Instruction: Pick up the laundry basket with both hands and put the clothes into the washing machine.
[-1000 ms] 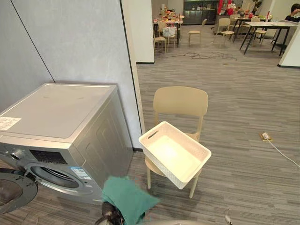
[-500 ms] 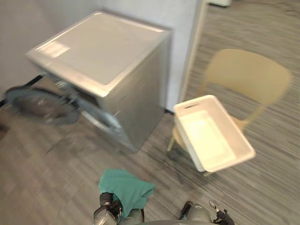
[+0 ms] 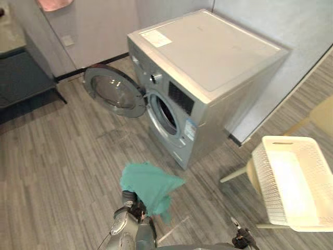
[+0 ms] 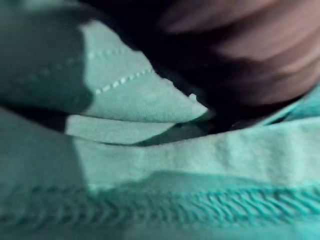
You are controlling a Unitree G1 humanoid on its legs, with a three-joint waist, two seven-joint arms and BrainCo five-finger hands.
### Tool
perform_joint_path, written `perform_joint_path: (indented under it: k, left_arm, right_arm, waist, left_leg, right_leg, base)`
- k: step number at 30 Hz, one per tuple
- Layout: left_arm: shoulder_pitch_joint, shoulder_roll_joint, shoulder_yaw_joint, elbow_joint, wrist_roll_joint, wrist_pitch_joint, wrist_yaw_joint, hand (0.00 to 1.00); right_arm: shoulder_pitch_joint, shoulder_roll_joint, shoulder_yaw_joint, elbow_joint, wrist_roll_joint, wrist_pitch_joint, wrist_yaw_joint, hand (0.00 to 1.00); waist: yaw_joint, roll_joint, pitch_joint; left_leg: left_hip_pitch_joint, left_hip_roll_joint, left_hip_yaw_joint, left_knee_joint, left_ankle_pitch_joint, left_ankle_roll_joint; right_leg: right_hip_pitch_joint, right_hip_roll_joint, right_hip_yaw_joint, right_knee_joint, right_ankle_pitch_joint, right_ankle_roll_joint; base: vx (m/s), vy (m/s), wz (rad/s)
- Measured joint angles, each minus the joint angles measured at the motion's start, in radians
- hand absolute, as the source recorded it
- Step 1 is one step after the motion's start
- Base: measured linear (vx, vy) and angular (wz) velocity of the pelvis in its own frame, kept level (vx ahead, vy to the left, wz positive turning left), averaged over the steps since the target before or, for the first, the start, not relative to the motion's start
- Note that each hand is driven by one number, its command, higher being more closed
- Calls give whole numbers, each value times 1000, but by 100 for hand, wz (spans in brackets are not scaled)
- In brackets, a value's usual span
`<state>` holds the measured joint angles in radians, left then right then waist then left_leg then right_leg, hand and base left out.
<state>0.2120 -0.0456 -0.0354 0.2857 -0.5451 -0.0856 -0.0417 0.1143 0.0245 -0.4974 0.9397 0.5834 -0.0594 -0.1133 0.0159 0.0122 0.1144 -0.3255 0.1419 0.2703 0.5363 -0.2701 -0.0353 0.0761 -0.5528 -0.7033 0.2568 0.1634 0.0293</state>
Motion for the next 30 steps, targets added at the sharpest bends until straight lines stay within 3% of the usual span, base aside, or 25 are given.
perform_joint_path:
  k: [1,2,3,4,6,8,10,11,13,14,15,16,17,18,19,21,22,24,25,26,27,28,29,30]
  left_arm:
    - [1,-5,-16,1,11,-1,0,100]
    - [0,-4,-21,2,13,-1,0,100]
    - [-11,18,-21,16,21,-4,2,100]
    - [-17,44,-16,32,35,-7,6,100]
    - [-12,48,-16,47,50,-9,12,100]
    - [-14,46,-43,88,66,-7,21,100]
    - [-17,36,-66,122,88,1,21,100]
    - [-21,27,-92,126,89,6,20,100]
    - [-29,16,-107,126,89,11,20,100]
    - [-37,13,-124,126,89,12,19,100]
    - [-41,6,-145,125,88,12,18,100]
    - [-40,5,-158,126,88,13,18,100]
    - [-37,1,-179,126,87,15,17,100]
    - [-38,-7,-192,116,87,15,8,100]
    - [-37,-11,-193,109,86,15,-2,100]
    - [-32,-11,-186,96,84,16,-4,100]
    - [-19,-10,-162,71,84,15,-9,100]
    - [-4,-9,-139,56,84,15,-17,100]
    - [5,-10,-117,46,85,15,-17,100]
    - [15,-11,-109,37,85,15,-17,100]
    - [26,-9,-89,33,85,13,-12,100]
    - [43,-9,-69,25,85,13,6,100]
    - [51,-8,-66,21,85,12,15,100]
    - [64,-8,-70,16,85,12,24,100]
  right_arm:
    - [11,-9,-21,-23,9,-2,2,0]
    - [9,-4,-35,-29,11,-5,3,0]
    - [13,19,-45,-33,26,-2,5,0]
    - [26,60,-35,-26,57,-3,10,0]
    - [35,67,-9,-22,97,-2,20,0]
    - [39,68,-7,-24,117,-7,30,0]
    - [42,66,0,-23,116,-4,31,0]
    - [51,67,-6,-22,112,-3,29,0]
    - [68,68,-17,-23,111,-2,28,0]
    - [83,67,-19,-22,111,-2,23,0]
    - [105,66,-19,-22,113,-2,19,0]
    - [115,65,-19,-21,114,-3,18,0]
    - [131,64,-19,-21,115,-4,11,0]
    - [127,64,-21,-15,115,0,5,0]
    - [122,53,-24,-16,115,1,6,0]
    - [104,53,-14,-17,116,1,4,0]
    - [79,45,13,-18,118,-1,3,0]
    - [38,40,63,-28,121,-6,3,0]
    - [33,36,71,-24,131,-13,-20,0]
    - [42,30,91,-26,130,-11,-18,0]
    - [48,24,116,-30,126,-8,-19,0]
    - [47,26,136,-57,112,-10,-29,0]
    - [47,25,143,-63,107,-10,-35,0]
    - [47,19,150,-63,94,-12,-39,0]
  waist:
    - [-1,18,-6]
    - [-3,22,-4]
    - [-9,19,-3]
    - [-21,-10,-8]
    - [-32,-45,-4]
    - [-36,-46,0]
    - [-58,-39,3]
    - [-65,-35,3]
    - [-79,-36,1]
    - [-88,-39,-7]
    - [-107,-49,-24]
    - [-114,-40,-31]
    - [-115,-10,-50]
    - [-114,10,-61]
    - [-113,21,-60]
    - [-109,23,-57]
    - [-103,19,-49]
    - [-88,15,-43]
    - [-79,12,-41]
    - [-72,11,-40]
    - [-55,8,-39]
    - [-46,2,-37]
    - [-45,2,-37]
    - [-44,-1,-38]
  left_leg:
    - [30,-26,-11,-26,-4,12]
    - [41,-31,-22,-35,0,25]
    - [72,-45,-46,-76,15,46]
    - [117,-74,-69,-143,36,62]
    - [180,-106,-72,-199,39,66]
    - [234,-115,-64,-222,25,80]
    - [286,-114,-70,-253,12,83]
    - [313,-107,-82,-276,0,79]
    - [343,-108,-105,-288,-14,72]
    - [357,-111,-128,-288,-31,65]
    - [388,-111,-167,-274,-73,50]
    - [403,-99,-180,-265,-91,47]
    - [412,-77,-183,-230,-99,36]
    - [382,-54,-171,-112,-95,25]
    - [336,-33,-167,58,-57,-21]
    - [235,2,-190,391,57,-93]
    - [182,20,-184,551,70,-115]
    - [113,36,-165,636,57,-91]
    - [65,51,-159,607,34,-52]
    - [42,69,-159,575,24,-36]
    - [16,105,-165,495,13,-19]
    - [-1,144,-213,358,13,-18]
    - [-7,152,-256,295,13,-18]
    - [-5,156,-363,172,15,-21]
  right_leg:
    - [-55,5,165,59,38,-100]
    - [-82,32,262,119,-13,-80]
    - [-135,121,420,278,-149,-49]
    - [-199,236,528,455,-287,-33]
    - [-264,325,522,590,-390,-42]
    - [-331,402,481,605,-447,-48]
    - [-409,463,448,529,-453,-40]
    - [-433,495,432,419,-442,-22]
    - [-428,503,418,323,-423,-12]
    - [-418,508,429,259,-406,-34]
    - [-379,510,428,204,-347,-90]
    - [-360,516,412,207,-334,-102]
    - [-338,532,391,208,-362,-108]
    - [-304,543,376,204,-385,-130]
    - [-249,558,374,181,-397,-144]
    - [-133,589,395,111,-401,-150]
    - [-71,600,429,77,-401,-150]
    - [-3,606,500,34,-401,-150]
    - [29,605,562,7,-401,-150]
    - [39,605,592,-1,-401,-149]
    - [44,605,646,-1,-403,-141]
    - [52,599,709,0,-416,-106]
    - [55,596,739,2,-425,-90]
    - [55,589,790,13,-444,-60]
  base:
    - [102,378,26]
    - [152,323,34]
    - [152,181,60]
    - [189,191,66]
    - [152,63,40]
    - [151,9,6]
    - [294,-4,13]
    - [321,-29,30]
    - [268,-47,42]
    - [491,-127,74]
    - [535,-145,76]
    - [680,-173,66]
    - [603,-120,38]
    - [714,-141,29]
    - [597,-107,15]
    - [546,-71,-21]
    - [490,-36,-55]
    - [402,23,-91]
    - [315,54,-114]
    - [337,141,-141]
    - [282,172,-174]
    - [345,226,-174]
    - [308,262,-169]
    - [240,259,-123]
